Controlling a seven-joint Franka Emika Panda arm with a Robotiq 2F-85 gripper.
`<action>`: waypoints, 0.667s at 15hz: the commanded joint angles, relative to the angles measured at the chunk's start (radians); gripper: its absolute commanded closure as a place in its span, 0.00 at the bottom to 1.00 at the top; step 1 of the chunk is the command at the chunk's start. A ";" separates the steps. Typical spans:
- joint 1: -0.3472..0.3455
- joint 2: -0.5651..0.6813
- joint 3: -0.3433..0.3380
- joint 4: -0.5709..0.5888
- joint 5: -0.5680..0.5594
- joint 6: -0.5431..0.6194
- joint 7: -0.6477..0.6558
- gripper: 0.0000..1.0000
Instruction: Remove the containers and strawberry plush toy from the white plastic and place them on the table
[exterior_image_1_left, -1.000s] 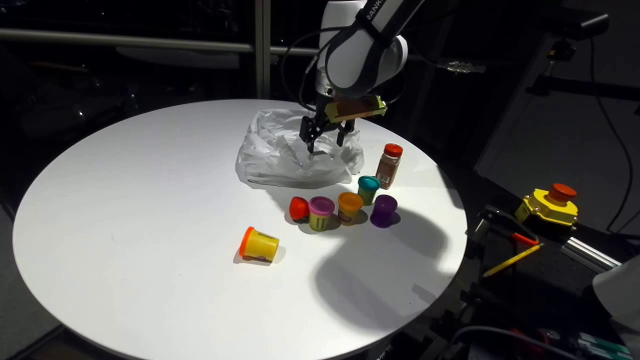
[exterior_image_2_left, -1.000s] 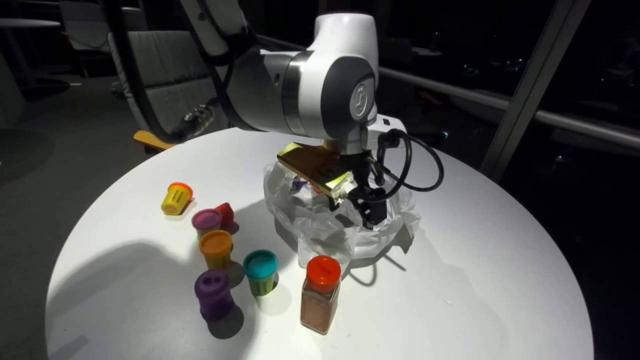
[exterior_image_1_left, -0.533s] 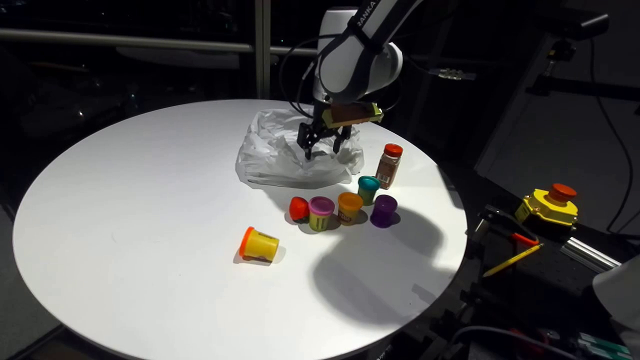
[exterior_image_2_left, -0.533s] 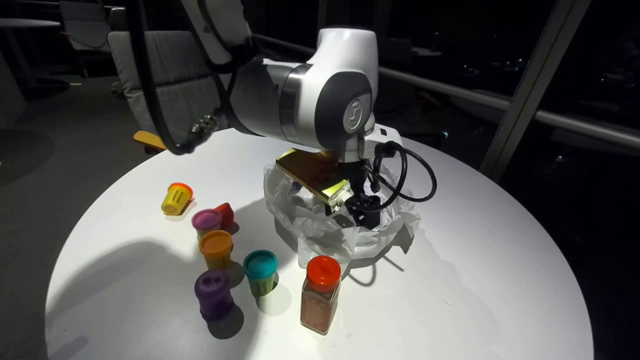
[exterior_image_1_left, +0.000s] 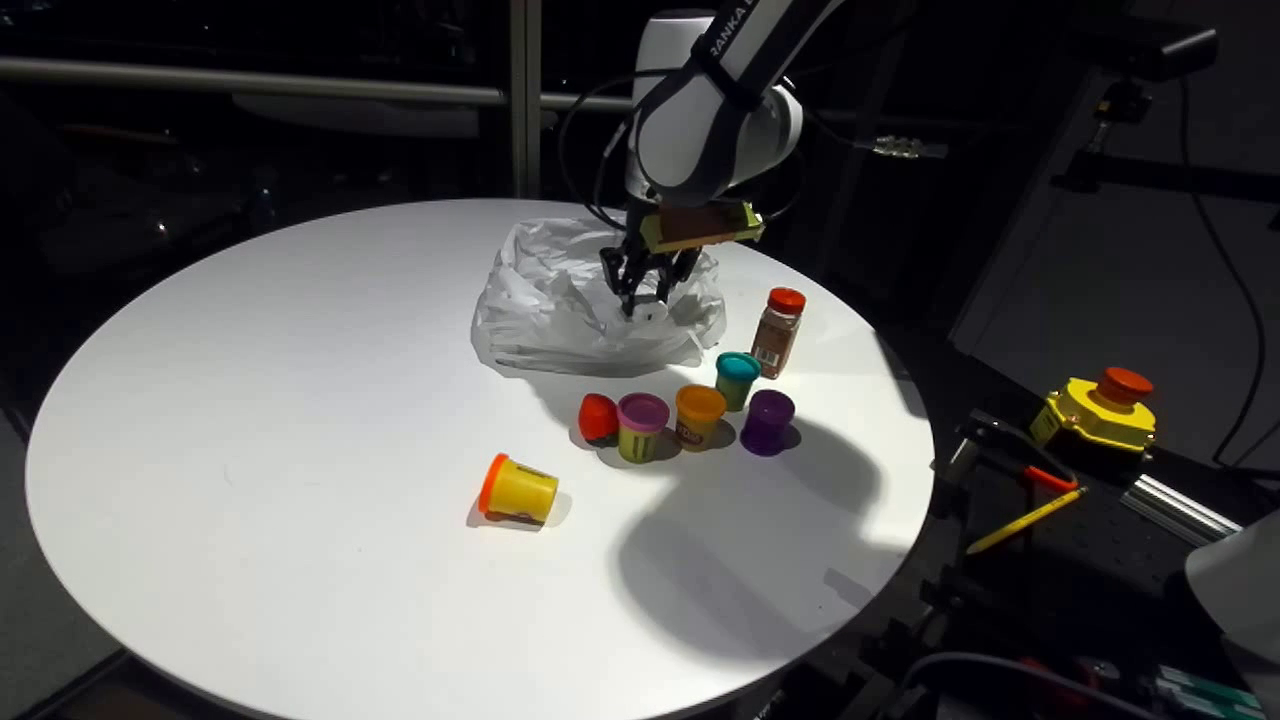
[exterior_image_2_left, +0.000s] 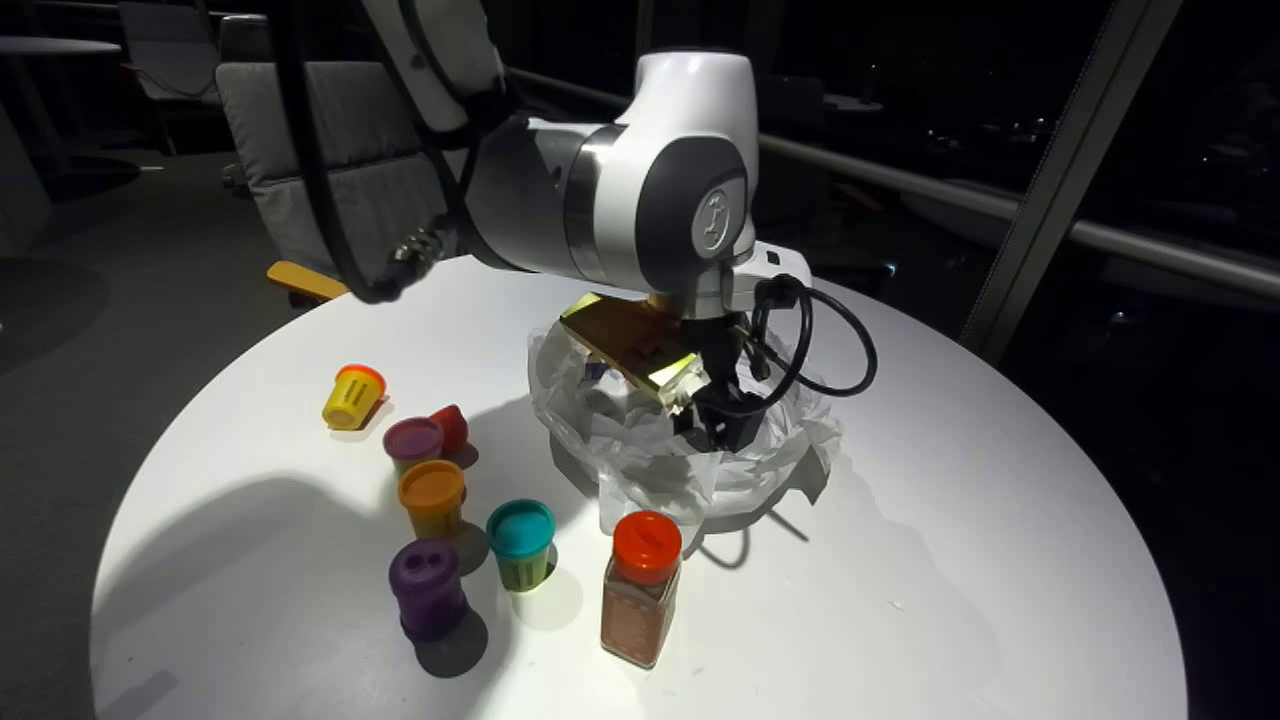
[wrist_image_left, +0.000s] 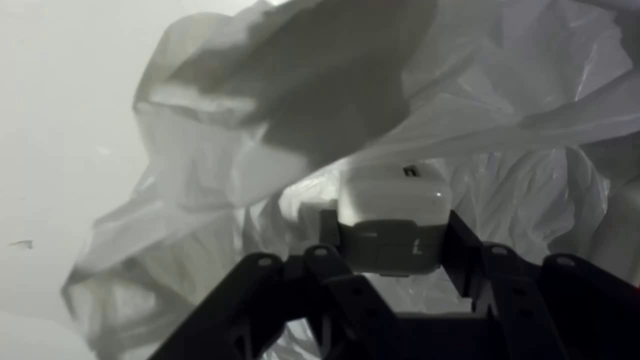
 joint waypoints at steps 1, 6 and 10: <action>0.097 -0.106 -0.096 -0.064 -0.003 -0.006 0.108 0.73; 0.266 -0.305 -0.236 -0.230 -0.085 -0.015 0.297 0.73; 0.368 -0.493 -0.292 -0.417 -0.275 -0.037 0.515 0.73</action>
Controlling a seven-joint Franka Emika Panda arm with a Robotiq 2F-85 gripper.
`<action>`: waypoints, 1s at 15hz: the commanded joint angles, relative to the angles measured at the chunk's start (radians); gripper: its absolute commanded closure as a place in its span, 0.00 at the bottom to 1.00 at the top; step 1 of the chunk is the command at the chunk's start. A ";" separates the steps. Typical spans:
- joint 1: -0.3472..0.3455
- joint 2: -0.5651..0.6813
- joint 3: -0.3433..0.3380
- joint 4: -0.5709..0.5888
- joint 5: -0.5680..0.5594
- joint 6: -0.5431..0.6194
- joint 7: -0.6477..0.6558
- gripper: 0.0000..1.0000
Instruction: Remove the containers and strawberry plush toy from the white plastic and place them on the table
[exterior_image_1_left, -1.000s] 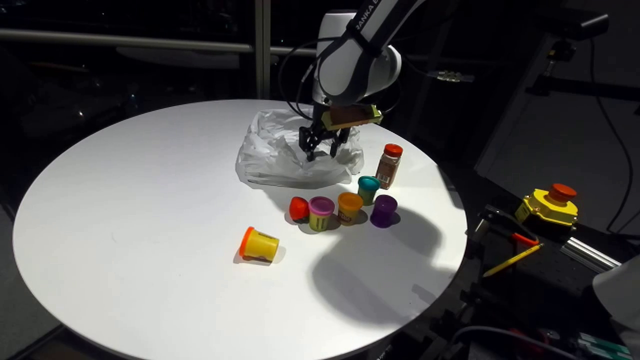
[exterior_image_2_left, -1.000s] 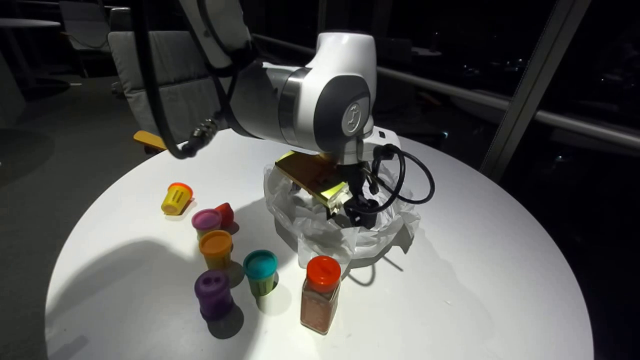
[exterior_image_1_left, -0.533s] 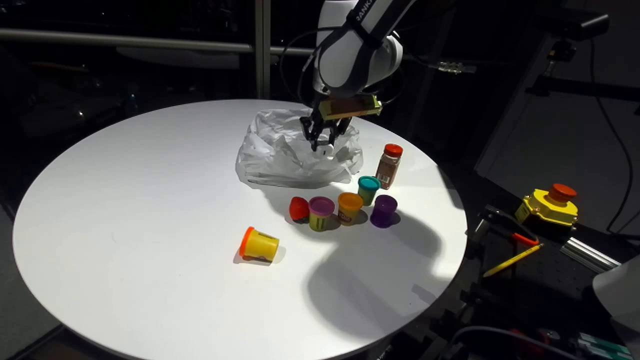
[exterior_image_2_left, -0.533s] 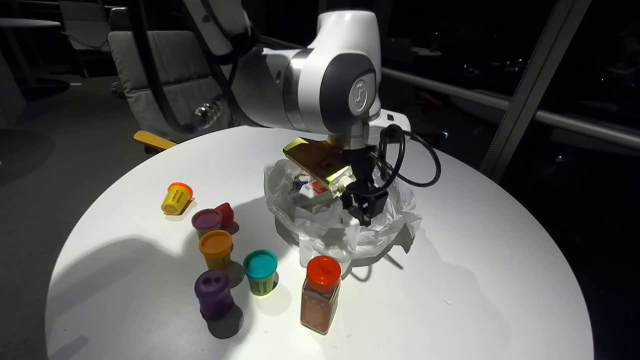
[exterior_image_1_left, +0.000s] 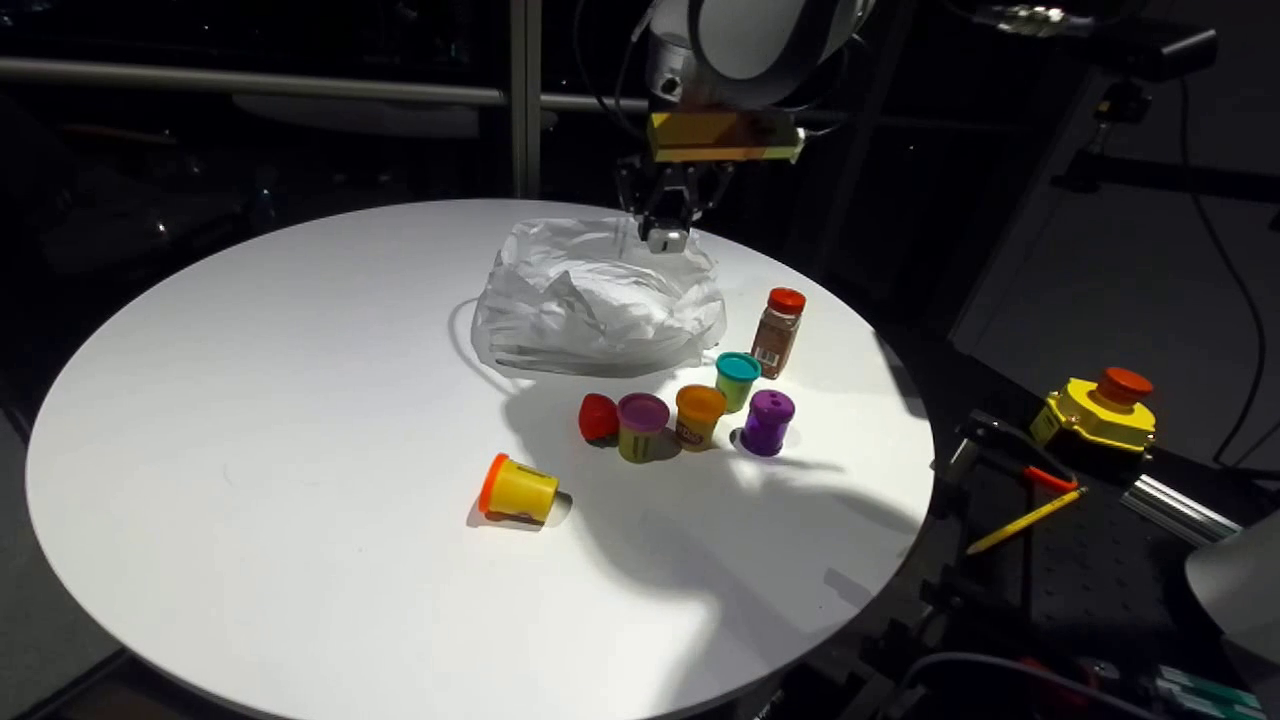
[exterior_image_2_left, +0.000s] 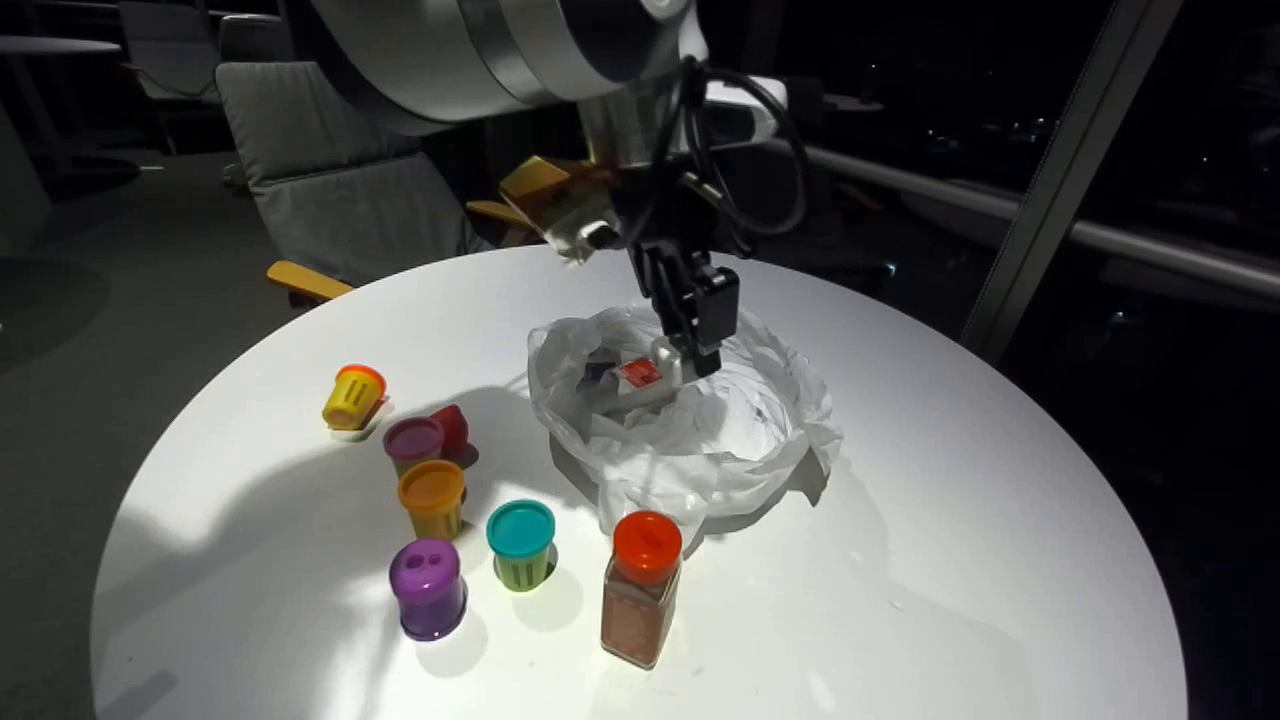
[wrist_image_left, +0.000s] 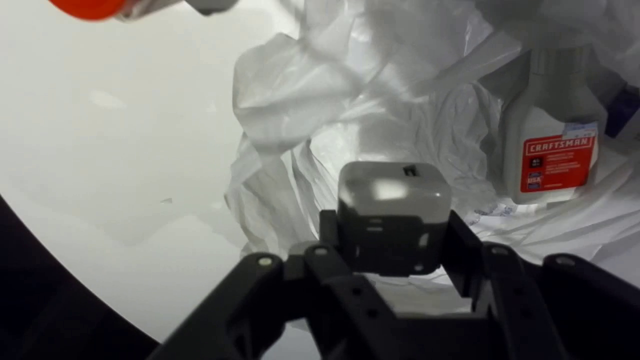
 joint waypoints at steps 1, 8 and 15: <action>0.087 -0.216 -0.050 -0.216 -0.202 -0.015 0.230 0.73; -0.116 -0.443 0.156 -0.513 -0.447 -0.013 0.524 0.73; -0.327 -0.346 0.259 -0.598 -0.322 0.161 0.428 0.73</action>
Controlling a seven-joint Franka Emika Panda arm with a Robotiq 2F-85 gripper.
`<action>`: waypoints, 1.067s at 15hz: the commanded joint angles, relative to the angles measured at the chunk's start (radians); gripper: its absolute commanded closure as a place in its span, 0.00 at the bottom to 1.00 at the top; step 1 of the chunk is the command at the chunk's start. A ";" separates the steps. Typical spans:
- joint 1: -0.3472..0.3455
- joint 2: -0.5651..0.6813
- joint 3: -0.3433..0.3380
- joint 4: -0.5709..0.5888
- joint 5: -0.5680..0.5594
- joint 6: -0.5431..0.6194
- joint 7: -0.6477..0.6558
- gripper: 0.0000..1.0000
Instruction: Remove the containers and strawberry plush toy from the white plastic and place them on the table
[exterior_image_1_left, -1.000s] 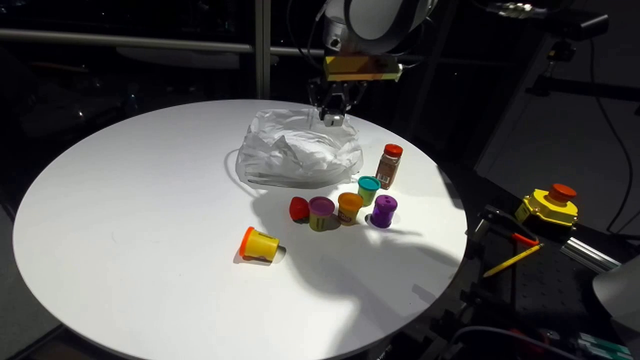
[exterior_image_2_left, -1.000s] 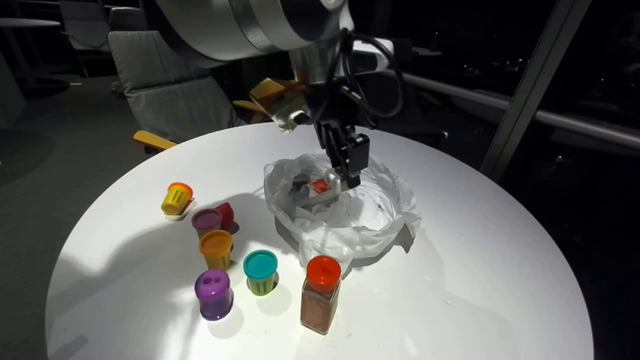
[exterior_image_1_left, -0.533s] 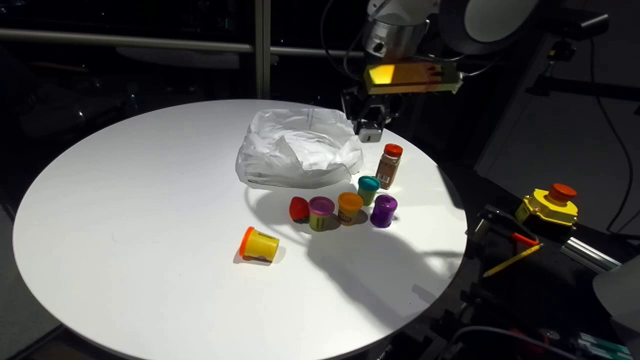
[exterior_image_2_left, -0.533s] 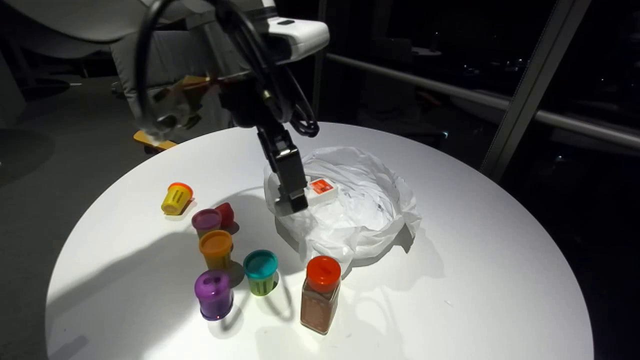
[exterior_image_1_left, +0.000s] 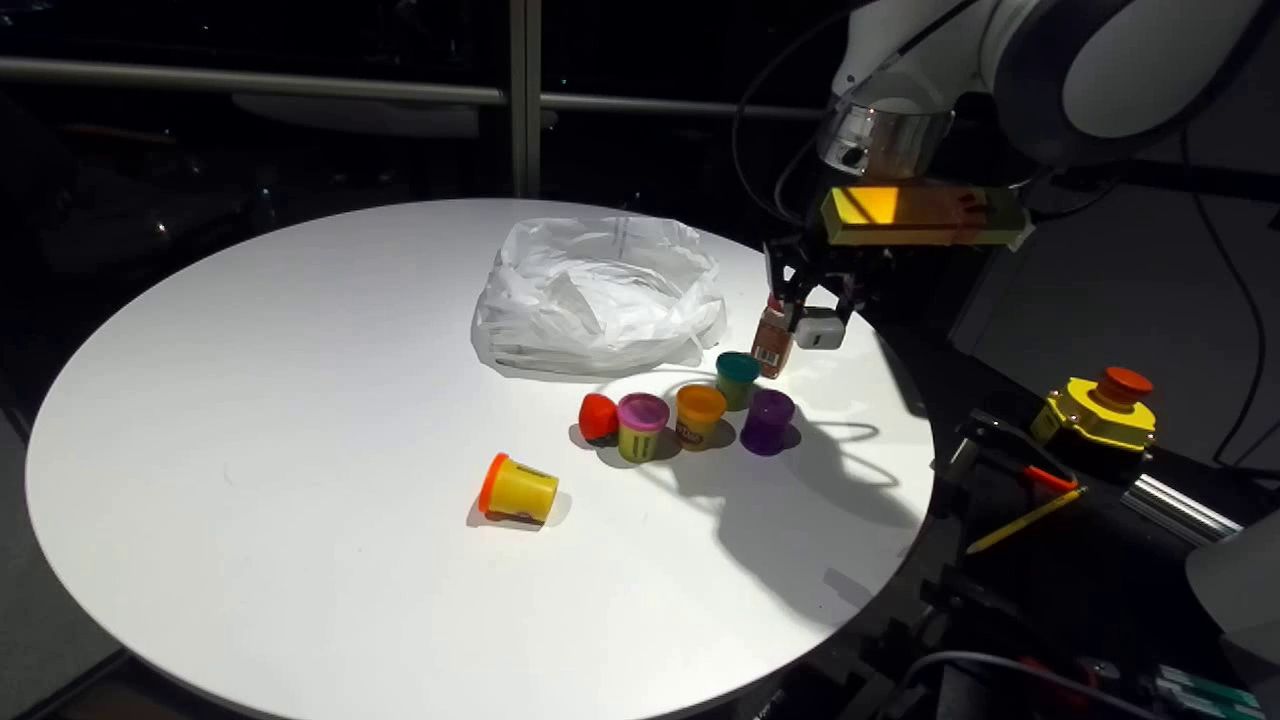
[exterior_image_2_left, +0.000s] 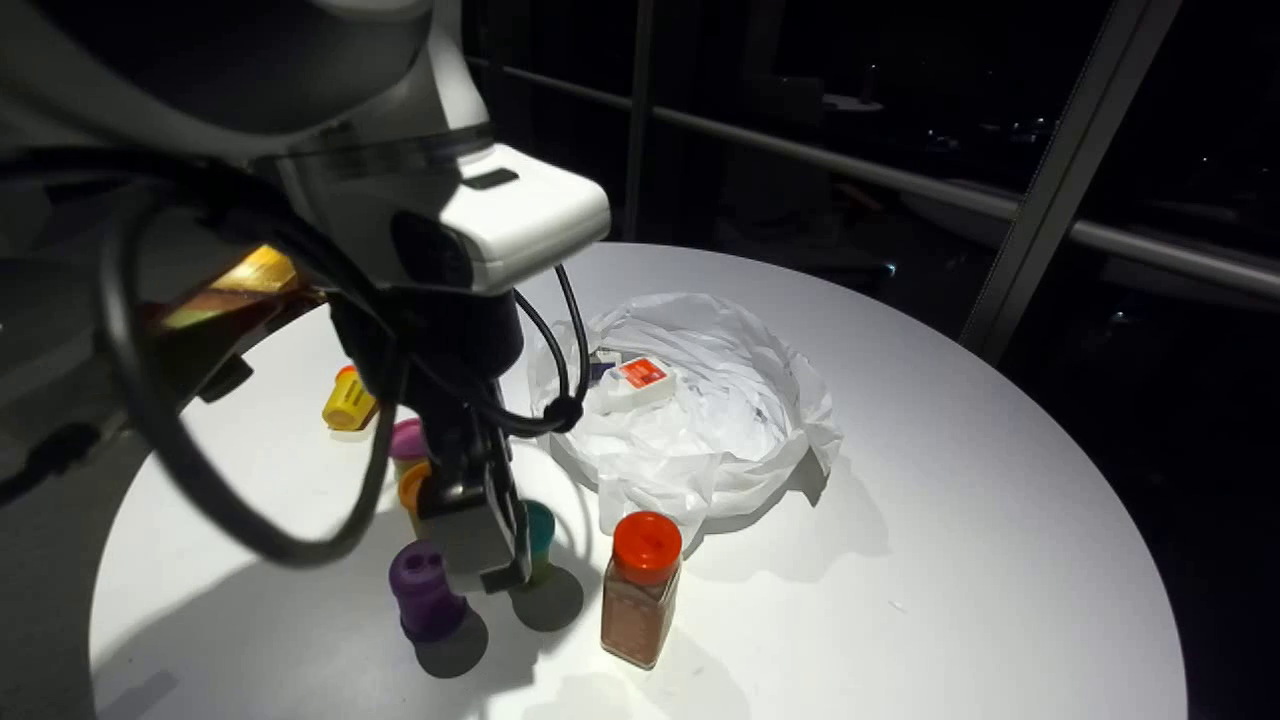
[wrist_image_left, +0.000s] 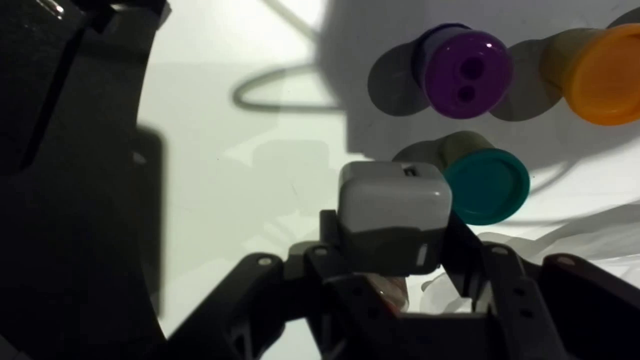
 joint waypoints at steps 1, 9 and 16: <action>-0.086 0.085 0.032 -0.004 0.084 0.130 -0.079 0.73; -0.024 0.366 -0.034 0.129 0.209 0.223 -0.143 0.73; 0.272 0.215 -0.329 0.077 0.164 0.153 -0.113 0.00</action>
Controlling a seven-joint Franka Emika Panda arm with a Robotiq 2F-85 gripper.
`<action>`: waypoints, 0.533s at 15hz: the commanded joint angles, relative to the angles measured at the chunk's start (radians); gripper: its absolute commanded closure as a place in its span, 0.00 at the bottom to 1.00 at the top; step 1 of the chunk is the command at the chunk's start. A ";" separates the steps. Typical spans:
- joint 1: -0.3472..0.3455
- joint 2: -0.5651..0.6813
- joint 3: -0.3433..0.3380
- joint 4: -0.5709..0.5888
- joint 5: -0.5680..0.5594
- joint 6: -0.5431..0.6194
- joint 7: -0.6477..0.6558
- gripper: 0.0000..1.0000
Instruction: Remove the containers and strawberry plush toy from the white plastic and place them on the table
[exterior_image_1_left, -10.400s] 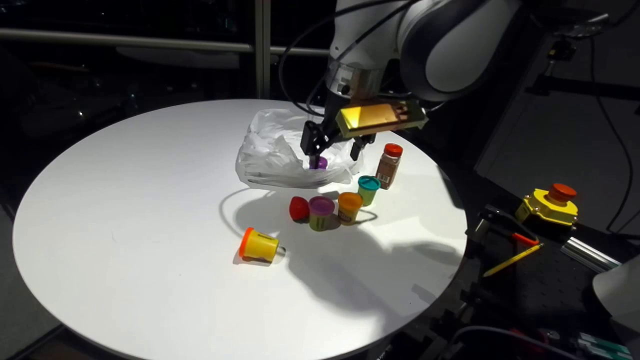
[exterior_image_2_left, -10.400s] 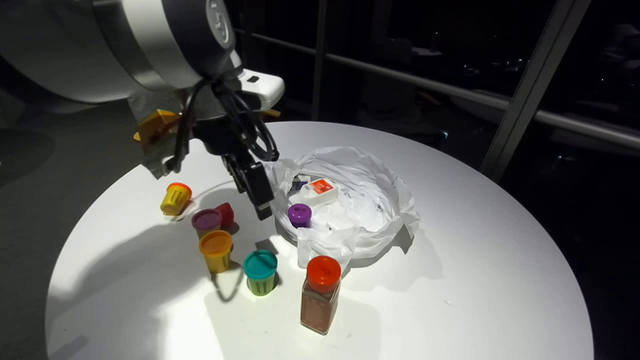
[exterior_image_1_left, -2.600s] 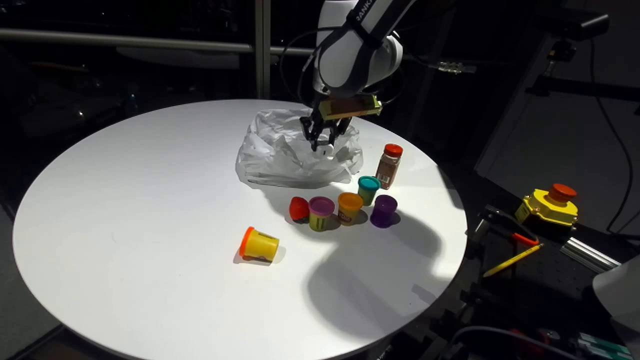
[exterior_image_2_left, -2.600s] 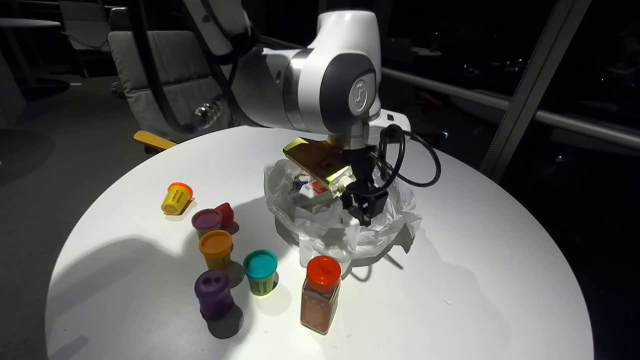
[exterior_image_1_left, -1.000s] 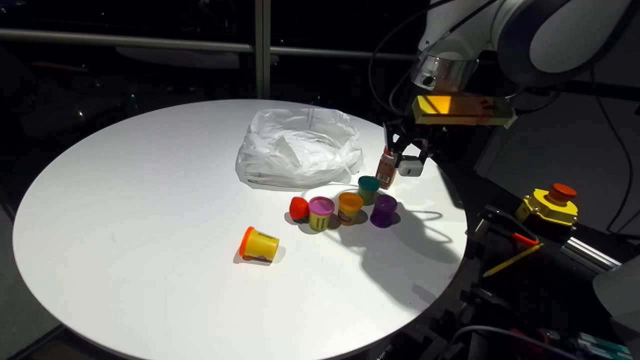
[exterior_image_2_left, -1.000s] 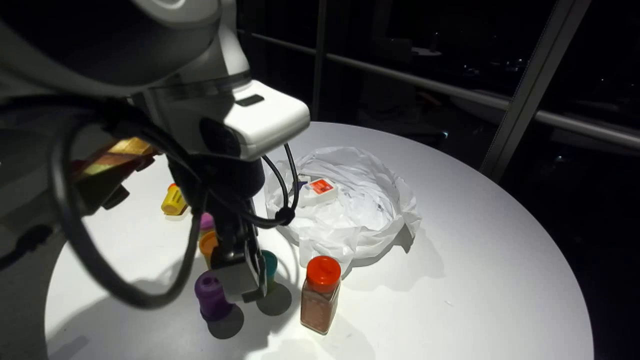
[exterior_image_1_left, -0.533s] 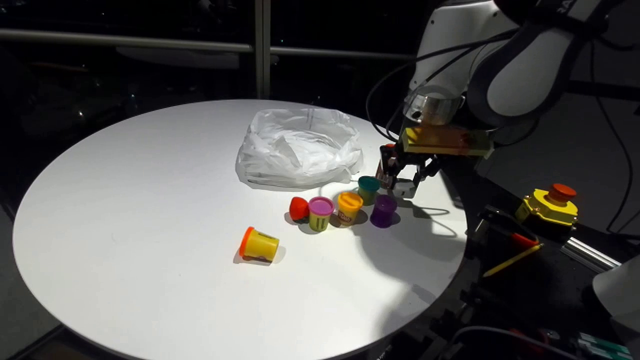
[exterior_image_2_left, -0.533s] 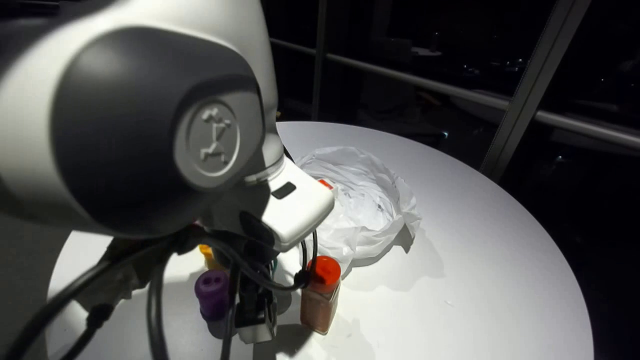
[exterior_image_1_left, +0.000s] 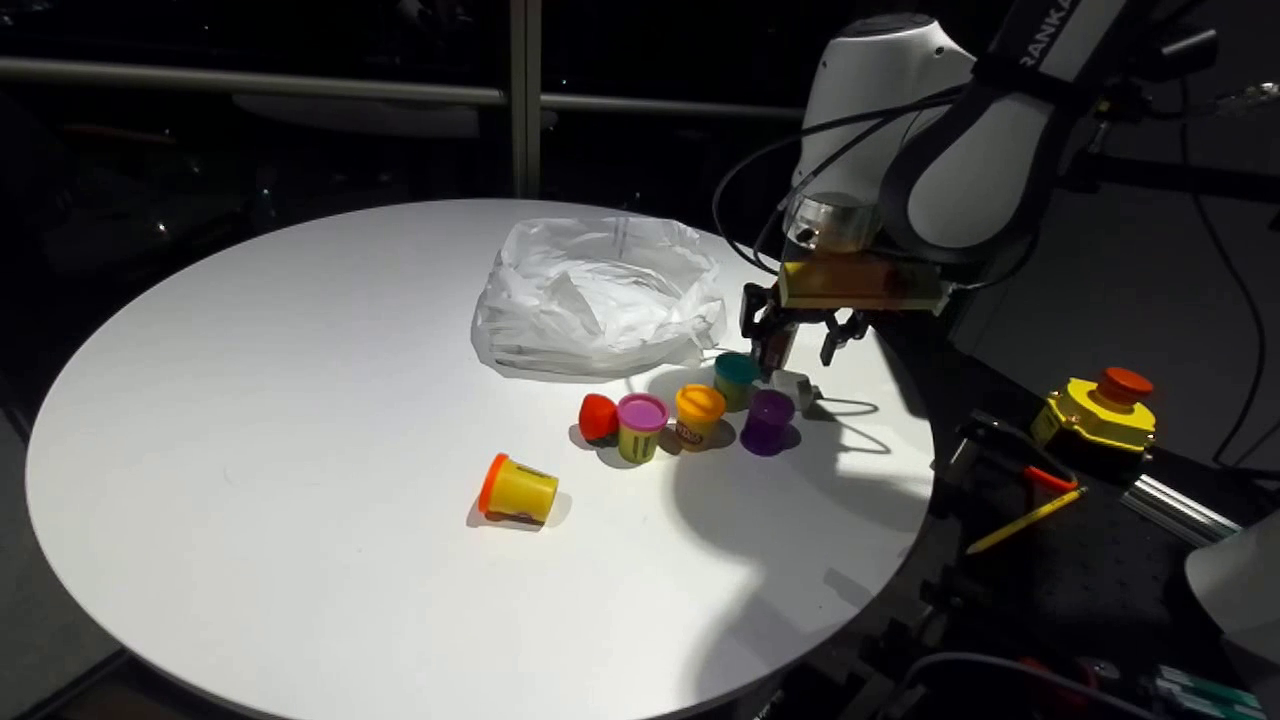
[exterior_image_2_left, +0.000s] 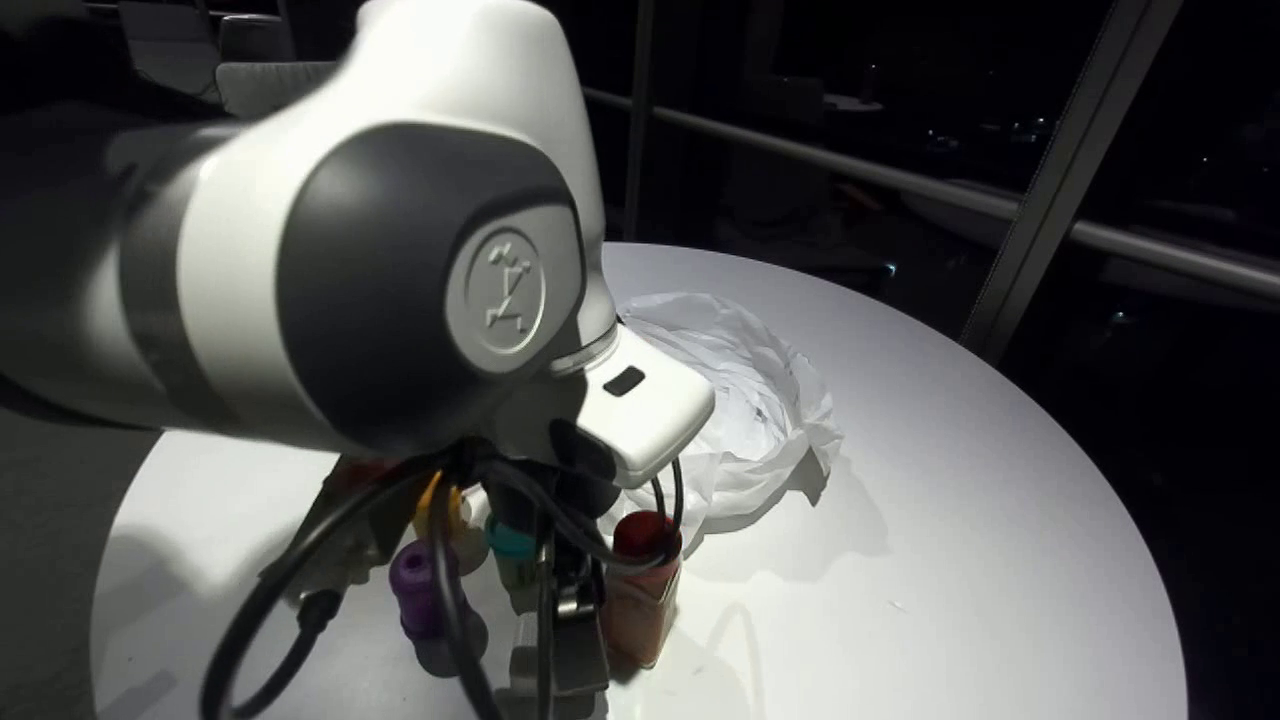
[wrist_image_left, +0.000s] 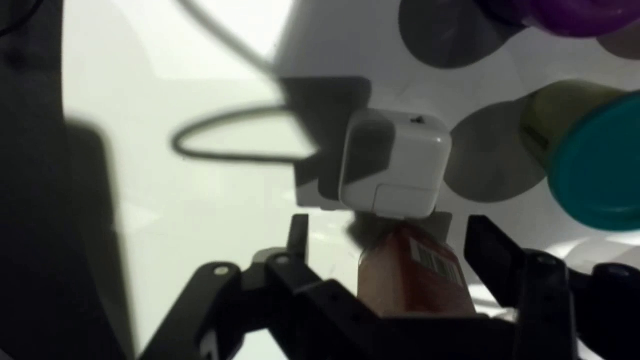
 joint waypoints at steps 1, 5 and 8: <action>0.188 -0.170 -0.180 -0.053 -0.075 -0.075 0.038 0.00; 0.296 -0.298 -0.251 0.030 -0.223 -0.210 0.095 0.00; 0.123 -0.270 -0.028 0.167 -0.201 -0.258 0.045 0.00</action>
